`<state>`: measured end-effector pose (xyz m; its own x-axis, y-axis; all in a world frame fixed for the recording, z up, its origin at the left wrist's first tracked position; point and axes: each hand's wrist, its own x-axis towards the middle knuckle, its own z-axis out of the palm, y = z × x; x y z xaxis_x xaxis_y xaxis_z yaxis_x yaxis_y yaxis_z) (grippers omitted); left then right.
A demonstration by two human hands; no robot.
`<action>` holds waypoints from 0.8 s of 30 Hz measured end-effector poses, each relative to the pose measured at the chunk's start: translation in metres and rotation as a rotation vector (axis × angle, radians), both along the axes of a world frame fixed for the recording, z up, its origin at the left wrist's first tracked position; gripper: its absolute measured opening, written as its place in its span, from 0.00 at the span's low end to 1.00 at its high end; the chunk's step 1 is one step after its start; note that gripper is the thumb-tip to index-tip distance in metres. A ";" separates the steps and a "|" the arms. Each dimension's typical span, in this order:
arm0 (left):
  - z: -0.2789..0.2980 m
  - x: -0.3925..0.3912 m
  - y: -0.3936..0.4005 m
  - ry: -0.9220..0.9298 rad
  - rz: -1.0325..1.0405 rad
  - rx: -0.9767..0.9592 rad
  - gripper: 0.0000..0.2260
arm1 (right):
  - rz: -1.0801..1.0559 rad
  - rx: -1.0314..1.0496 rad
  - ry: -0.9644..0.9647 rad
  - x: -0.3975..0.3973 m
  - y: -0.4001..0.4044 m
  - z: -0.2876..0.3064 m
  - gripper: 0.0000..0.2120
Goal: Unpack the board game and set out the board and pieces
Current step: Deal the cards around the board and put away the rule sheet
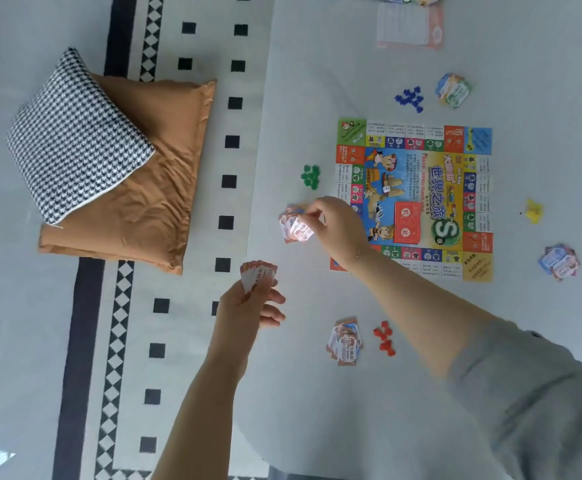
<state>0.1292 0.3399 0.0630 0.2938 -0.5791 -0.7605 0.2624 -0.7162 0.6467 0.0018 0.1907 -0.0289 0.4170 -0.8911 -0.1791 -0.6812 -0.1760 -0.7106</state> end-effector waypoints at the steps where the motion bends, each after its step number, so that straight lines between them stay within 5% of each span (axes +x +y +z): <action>1: -0.001 0.003 0.003 0.024 0.005 0.007 0.08 | 0.029 -0.035 0.038 0.004 -0.004 -0.007 0.08; 11: -0.007 0.021 0.020 0.247 0.069 0.048 0.16 | 0.097 -0.451 0.340 0.016 -0.002 -0.021 0.10; 16: 0.001 0.018 0.020 0.193 -0.054 0.021 0.15 | 0.025 -0.475 0.213 0.011 -0.006 0.023 0.04; 18: 0.005 0.015 0.018 0.171 -0.088 -0.007 0.14 | -0.042 -0.374 0.077 0.000 0.005 0.049 0.05; 21: 0.013 0.003 0.013 0.158 -0.147 -0.041 0.11 | -0.182 0.081 -0.136 -0.022 0.043 0.088 0.08; 24: 0.018 -0.012 0.007 0.157 -0.194 -0.064 0.09 | -0.202 0.408 -0.164 -0.040 0.082 0.097 0.11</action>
